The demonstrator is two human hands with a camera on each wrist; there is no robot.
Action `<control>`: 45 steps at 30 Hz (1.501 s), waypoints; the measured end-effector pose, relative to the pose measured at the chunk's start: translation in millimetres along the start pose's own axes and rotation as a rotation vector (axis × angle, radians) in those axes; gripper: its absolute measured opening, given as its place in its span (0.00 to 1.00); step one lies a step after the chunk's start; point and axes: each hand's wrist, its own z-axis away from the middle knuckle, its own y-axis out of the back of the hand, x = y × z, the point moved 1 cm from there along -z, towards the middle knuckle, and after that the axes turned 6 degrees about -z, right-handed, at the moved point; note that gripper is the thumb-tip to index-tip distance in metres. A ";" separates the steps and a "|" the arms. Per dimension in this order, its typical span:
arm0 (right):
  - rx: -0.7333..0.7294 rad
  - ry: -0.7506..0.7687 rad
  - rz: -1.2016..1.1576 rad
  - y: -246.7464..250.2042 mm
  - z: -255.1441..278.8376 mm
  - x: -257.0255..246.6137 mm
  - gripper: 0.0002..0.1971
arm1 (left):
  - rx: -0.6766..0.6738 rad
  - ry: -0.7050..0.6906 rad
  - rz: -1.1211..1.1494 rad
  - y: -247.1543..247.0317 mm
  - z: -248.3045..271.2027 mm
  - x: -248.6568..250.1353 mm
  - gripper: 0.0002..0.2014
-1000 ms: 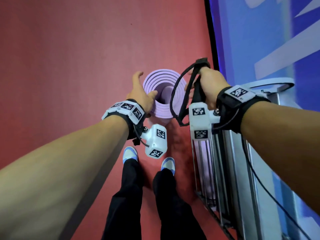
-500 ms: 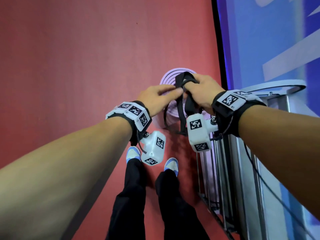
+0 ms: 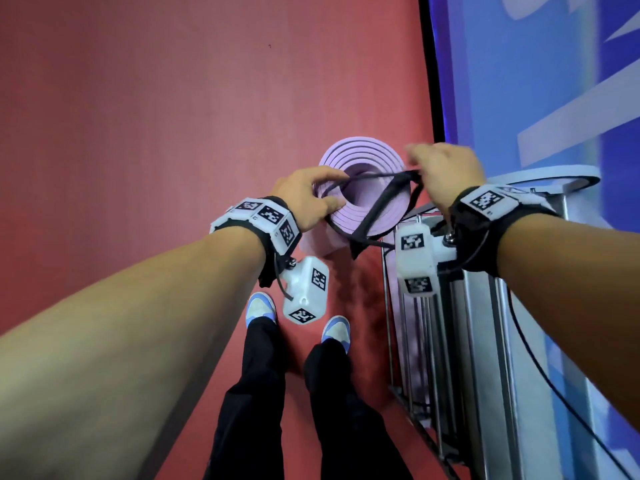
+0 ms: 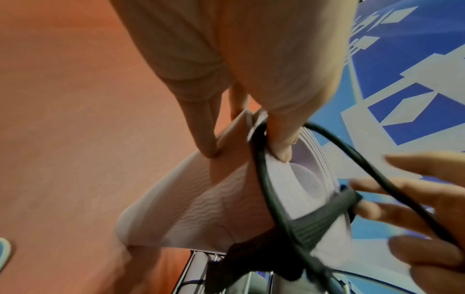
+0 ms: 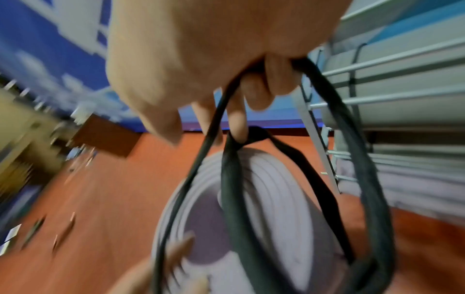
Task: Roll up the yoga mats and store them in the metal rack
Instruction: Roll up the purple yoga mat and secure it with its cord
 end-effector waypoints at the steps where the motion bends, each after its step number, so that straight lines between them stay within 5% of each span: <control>1: -0.092 0.036 0.055 -6.1 2.9 0.5 0.18 | 0.003 0.003 -0.008 -1.0 -0.3 1.8 0.21; 7: -0.163 0.112 0.081 -13.9 11.5 -4.3 0.08 | 0.035 0.053 0.019 2.0 1.7 -2.7 0.22; 11: -0.232 -0.017 -0.368 -19.0 15.5 -15.5 0.20 | 0.031 0.050 0.014 1.7 4.2 -3.2 0.20; 13: -0.298 0.006 -0.377 -24.3 18.3 -22.1 0.25 | 0.022 0.040 0.038 -1.1 7.6 1.1 0.18; 20: -0.304 0.237 -0.084 -29.4 22.0 -26.5 0.15 | 0.035 0.008 -0.046 -16.4 5.8 6.5 0.38; 26: -0.143 0.386 0.336 -35.8 7.5 -25.1 0.20 | 0.070 0.080 0.016 -14.2 6.7 15.1 0.17; 34: -0.061 0.319 0.379 -40.2 -7.9 -19.4 0.09 | -0.001 0.089 0.147 -8.3 12.5 7.9 0.17; 40: -0.074 0.308 0.530 -45.0 -3.5 -31.2 0.08 | 0.011 0.150 0.292 -2.6 12.2 -14.2 0.30; 45: -0.094 0.317 0.615 -50.5 -11.6 -49.1 0.13 | 0.120 0.176 0.353 2.7 2.6 -24.5 0.18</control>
